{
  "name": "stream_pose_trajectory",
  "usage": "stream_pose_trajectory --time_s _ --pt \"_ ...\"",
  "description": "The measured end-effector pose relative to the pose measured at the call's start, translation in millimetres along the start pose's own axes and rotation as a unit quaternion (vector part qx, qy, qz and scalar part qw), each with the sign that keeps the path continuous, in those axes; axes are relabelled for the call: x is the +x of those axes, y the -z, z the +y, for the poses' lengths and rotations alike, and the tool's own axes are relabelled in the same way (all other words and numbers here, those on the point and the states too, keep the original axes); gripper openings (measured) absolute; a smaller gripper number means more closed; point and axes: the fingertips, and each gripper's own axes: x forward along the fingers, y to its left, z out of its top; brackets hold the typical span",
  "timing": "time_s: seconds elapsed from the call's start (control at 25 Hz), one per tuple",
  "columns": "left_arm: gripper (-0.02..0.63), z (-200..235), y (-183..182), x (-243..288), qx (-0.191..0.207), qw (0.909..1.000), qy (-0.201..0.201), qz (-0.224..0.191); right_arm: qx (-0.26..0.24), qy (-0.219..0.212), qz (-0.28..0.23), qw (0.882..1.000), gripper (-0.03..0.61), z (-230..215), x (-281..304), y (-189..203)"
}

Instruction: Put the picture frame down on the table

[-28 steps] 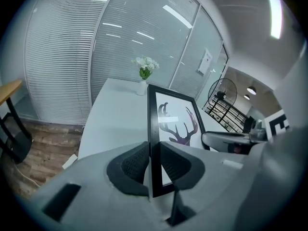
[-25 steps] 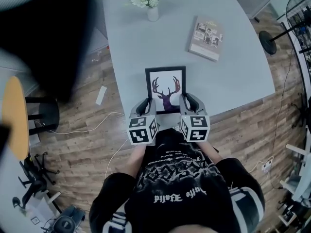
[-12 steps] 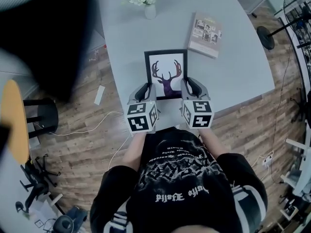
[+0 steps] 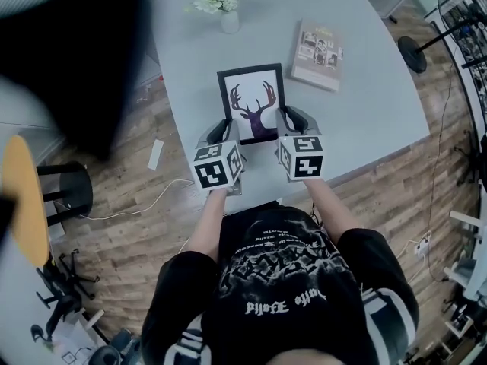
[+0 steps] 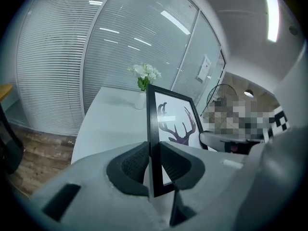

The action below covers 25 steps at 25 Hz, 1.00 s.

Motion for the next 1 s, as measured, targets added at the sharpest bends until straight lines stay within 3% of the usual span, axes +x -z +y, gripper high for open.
stream_pose_trajectory --time_s 1.0 --pt "0.084 36.8 21.7 79.6 -0.050 0.9960 -0.009 0.073 -0.005 0.016 0.095 0.995 0.066 -20.4 86.0 32.9"
